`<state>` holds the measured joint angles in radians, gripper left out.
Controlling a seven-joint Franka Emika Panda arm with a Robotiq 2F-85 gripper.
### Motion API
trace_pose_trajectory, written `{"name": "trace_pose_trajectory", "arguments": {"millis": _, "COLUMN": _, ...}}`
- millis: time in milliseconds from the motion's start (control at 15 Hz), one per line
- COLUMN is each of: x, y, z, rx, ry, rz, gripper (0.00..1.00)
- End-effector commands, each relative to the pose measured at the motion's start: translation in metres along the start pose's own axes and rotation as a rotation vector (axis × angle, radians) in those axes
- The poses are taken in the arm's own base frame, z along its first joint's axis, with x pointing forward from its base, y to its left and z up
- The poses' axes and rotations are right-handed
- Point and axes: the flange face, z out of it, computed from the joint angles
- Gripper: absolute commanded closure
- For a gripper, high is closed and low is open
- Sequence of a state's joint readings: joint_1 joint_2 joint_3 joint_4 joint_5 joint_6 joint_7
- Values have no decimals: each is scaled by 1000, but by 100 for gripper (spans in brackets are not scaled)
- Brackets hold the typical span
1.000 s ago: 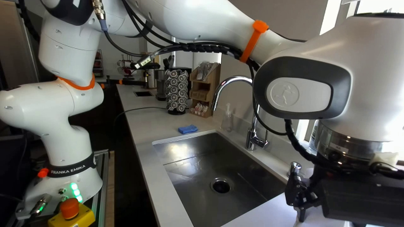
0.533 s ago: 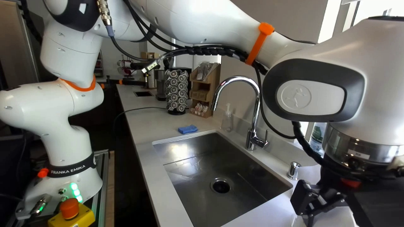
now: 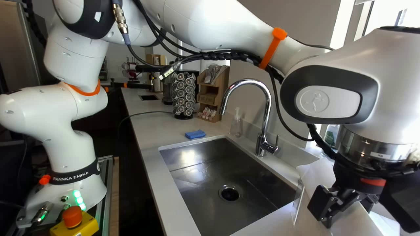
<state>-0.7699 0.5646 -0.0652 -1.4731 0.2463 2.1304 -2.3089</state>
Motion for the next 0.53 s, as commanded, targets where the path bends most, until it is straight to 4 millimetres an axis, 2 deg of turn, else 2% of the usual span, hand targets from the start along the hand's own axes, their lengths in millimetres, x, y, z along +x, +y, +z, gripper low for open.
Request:
{"name": "trace_pose_trajectory", "arguments": {"millis": 0, "x": 3, "y": 6, "z": 13, "rx": 52, "ry": 32, "rz": -145, "gripper": 0}}
{"name": "trace_pose_trajectory", "arguments": {"millis": 200, "x": 2, "y": 7, "z": 12, "rx": 73, "ry": 29, "rz": -220, "gripper": 0}}
{"name": "trace_pose_trajectory", "arguments": {"millis": 267, "x": 4, "y": 7, "z": 0, "rx": 33, "ry": 23, "rz": -147, "gripper": 0}}
{"name": "trace_pose_trajectory", "arguments": {"millis": 467, "x": 3, "y": 8, "z": -4, "rx": 28, "ry": 19, "rz": -146, "gripper": 0}}
